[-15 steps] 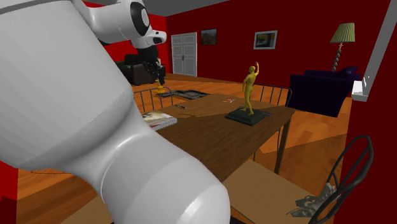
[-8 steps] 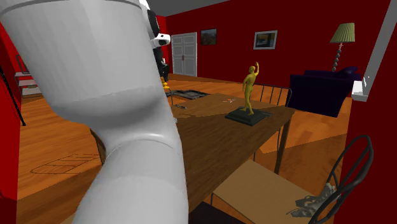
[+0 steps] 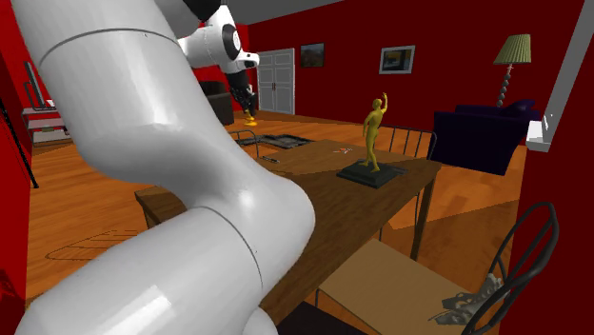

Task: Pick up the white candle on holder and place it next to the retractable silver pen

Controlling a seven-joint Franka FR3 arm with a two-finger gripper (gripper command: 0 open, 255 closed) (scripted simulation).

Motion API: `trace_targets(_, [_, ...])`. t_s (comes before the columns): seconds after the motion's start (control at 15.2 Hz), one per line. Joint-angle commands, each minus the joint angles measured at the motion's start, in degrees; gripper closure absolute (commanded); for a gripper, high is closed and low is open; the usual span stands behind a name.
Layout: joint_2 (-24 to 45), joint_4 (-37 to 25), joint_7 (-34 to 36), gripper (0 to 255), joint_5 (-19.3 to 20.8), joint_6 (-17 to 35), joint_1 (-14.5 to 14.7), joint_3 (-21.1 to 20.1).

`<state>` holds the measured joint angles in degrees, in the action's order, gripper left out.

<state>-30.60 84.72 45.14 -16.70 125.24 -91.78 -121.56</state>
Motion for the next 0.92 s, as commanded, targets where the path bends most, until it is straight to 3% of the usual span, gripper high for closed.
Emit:
trace_targets(0.0, [-5.6, -8.9, -1.2, 255, -3.8, -3.3, -7.1, -3.6])
trace_targets(0.26, [-17.3, -32.0, -0.5, 255, -8.7, -12.3, -21.0, -9.2])
trace_targets(0.86, [-16.9, -22.8, -1.3, 255, -9.0, -4.8, -17.7, -9.1])
